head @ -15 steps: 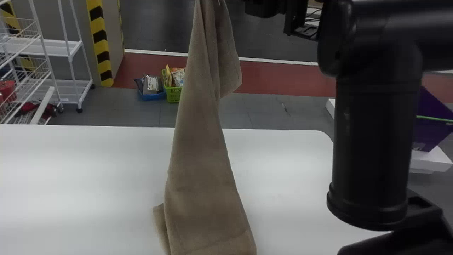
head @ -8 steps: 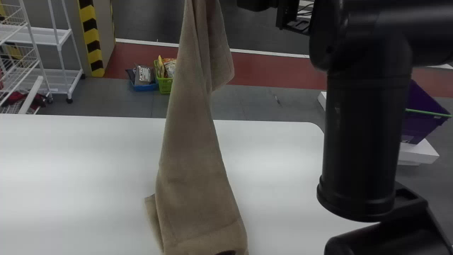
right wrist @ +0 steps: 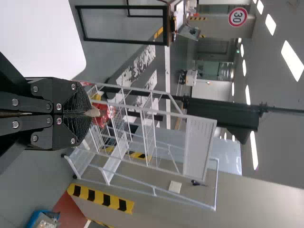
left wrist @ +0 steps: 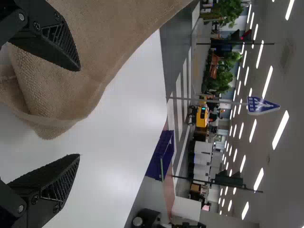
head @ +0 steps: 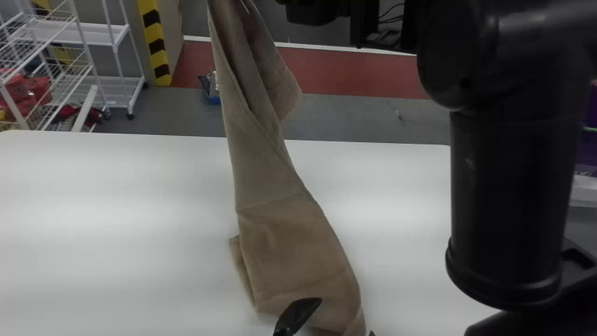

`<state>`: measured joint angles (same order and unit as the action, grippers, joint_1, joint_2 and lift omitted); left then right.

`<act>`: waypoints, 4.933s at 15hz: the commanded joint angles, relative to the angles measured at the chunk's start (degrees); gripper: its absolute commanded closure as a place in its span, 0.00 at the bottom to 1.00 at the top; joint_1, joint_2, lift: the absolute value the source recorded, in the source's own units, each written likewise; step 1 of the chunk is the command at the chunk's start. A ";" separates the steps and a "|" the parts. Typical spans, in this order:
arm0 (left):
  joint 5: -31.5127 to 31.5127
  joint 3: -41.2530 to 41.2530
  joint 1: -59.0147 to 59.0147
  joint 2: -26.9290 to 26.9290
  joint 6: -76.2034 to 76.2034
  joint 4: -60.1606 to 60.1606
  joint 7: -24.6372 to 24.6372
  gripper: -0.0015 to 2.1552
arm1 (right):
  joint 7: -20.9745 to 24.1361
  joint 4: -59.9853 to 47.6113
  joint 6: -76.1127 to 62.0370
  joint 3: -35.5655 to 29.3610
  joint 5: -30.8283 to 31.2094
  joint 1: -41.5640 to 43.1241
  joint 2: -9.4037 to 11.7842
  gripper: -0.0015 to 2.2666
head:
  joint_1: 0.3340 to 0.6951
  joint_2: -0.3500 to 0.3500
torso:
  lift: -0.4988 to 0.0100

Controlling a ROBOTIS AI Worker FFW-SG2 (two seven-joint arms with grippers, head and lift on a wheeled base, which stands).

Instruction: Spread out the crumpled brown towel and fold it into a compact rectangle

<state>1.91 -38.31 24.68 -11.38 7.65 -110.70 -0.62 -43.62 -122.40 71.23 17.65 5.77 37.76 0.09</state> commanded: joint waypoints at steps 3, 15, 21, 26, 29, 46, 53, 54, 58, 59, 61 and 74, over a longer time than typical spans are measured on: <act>-0.06 0.34 -0.77 0.75 1.28 0.40 0.10 0.09 | 1.61 -0.12 0.10 1.42 -1.55 -1.11 -0.14 0.64 | 1.00 0.40 | 0.73; 1.43 -3.44 -4.82 1.19 7.08 3.91 1.33 0.31 | 2.13 -0.29 0.10 0.36 -1.46 -1.90 -0.14 0.64 | 1.00 0.35 | 0.73; 1.08 0.43 -1.83 -1.10 9.01 -1.89 0.45 0.67 | 2.75 -0.91 -0.08 -2.80 -1.55 -1.64 -0.14 0.64 | 1.00 0.36 | 0.73; -3.14 14.75 5.55 -1.71 6.20 -11.29 -3.42 0.67 | 2.66 -1.00 -0.61 -11.76 -4.36 -1.11 -0.14 0.64 | 0.95 0.40 | 0.73; -5.95 21.79 7.05 -1.62 6.38 -15.25 -5.88 0.67 | 1.78 -3.72 -0.78 -15.37 -6.12 -3.49 -0.14 0.64 | 0.81 0.45 | 0.73; -14.92 51.58 9.33 -0.48 8.84 -19.91 -21.35 0.57 | -1.12 -11.28 -2.72 -41.65 -19.83 -18.52 3.87 0.64 | 0.56 0.58 | 0.73; 6.88 41.65 5.47 1.45 11.48 -8.83 -30.84 0.46 | -3.05 -13.04 -6.41 -41.12 -19.83 -24.23 3.96 0.64 | 0.98 0.46 | 0.73; 7.67 41.56 5.55 1.45 11.48 -8.48 -31.02 0.37 | -2.96 -12.95 -6.41 -41.12 -19.92 -24.23 3.96 0.64 | 1.00 0.44 | 0.73; 8.02 41.82 5.91 1.45 11.30 -9.10 -31.19 0.18 | -3.05 -12.95 -6.05 -40.86 -20.18 -24.23 3.96 0.64 | 1.00 0.44 | 0.73; 8.02 42.09 5.99 1.45 11.30 -9.71 -31.19 0.18 | -2.96 -13.04 -6.23 -40.86 -20.18 -24.23 3.87 0.64 | 1.00 0.44 | 0.73; 8.11 42.09 6.08 1.45 11.30 -10.77 -31.72 0.18 | -2.96 -12.95 -6.05 -40.77 -20.18 -24.23 3.87 0.64 | 1.00 0.45 | 0.73; 9.78 42.53 6.26 1.63 11.30 -12.79 -34.62 0.51 | -2.88 -12.33 -6.23 -40.77 -20.18 -23.88 3.43 0.64 | 1.00 0.44 | 0.73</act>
<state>11.66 4.16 31.02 -9.75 18.95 -123.44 -35.15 -46.49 -134.80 64.95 -23.04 -14.49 13.89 3.54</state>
